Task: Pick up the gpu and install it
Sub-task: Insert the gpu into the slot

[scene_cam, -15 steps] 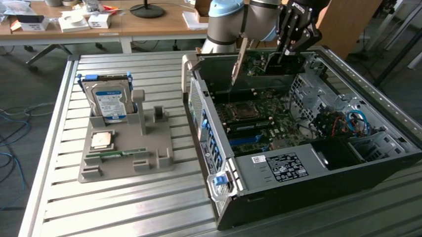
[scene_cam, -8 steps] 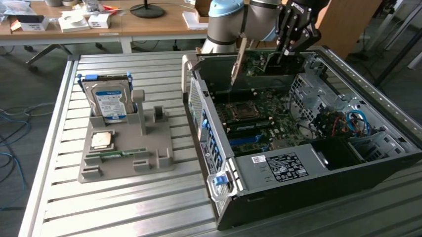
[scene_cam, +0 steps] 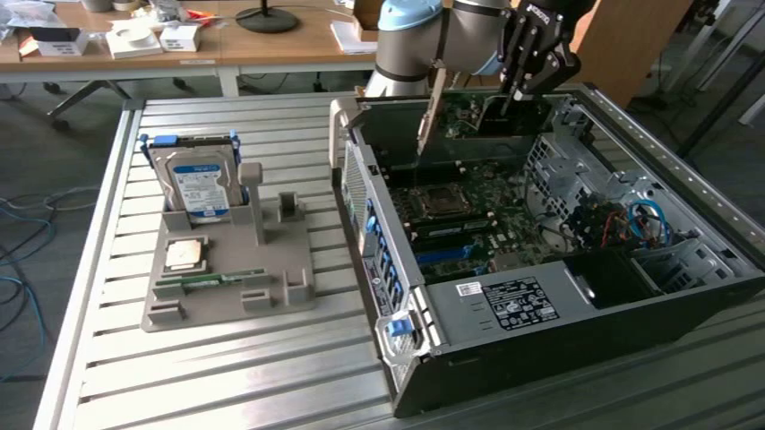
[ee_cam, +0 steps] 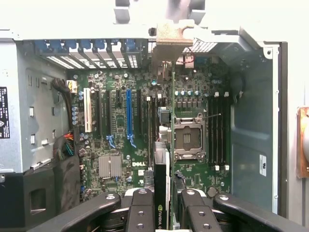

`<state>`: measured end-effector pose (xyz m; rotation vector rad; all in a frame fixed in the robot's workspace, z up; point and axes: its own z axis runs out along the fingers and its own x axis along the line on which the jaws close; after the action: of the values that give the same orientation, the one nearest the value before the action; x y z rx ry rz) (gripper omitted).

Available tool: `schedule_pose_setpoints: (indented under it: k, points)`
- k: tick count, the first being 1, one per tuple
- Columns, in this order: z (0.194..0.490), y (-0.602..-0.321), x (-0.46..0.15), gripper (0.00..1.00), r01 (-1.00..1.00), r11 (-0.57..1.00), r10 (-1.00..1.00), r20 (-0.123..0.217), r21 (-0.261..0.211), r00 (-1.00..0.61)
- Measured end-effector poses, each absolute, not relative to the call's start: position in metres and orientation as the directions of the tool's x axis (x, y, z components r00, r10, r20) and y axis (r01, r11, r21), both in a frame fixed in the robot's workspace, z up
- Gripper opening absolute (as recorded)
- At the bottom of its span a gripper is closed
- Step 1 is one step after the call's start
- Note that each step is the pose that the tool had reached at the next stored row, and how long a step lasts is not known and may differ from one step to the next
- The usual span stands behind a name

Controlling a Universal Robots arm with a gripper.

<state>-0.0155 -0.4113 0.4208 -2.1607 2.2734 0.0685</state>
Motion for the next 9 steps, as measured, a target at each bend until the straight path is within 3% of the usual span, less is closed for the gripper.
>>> schedule_pose_setpoints:
  k: [9]
  points:
    - [0.4208, -0.4113, -0.0235, 0.26, -0.998, 0.050, -0.998, -0.033, 0.028, -0.051]
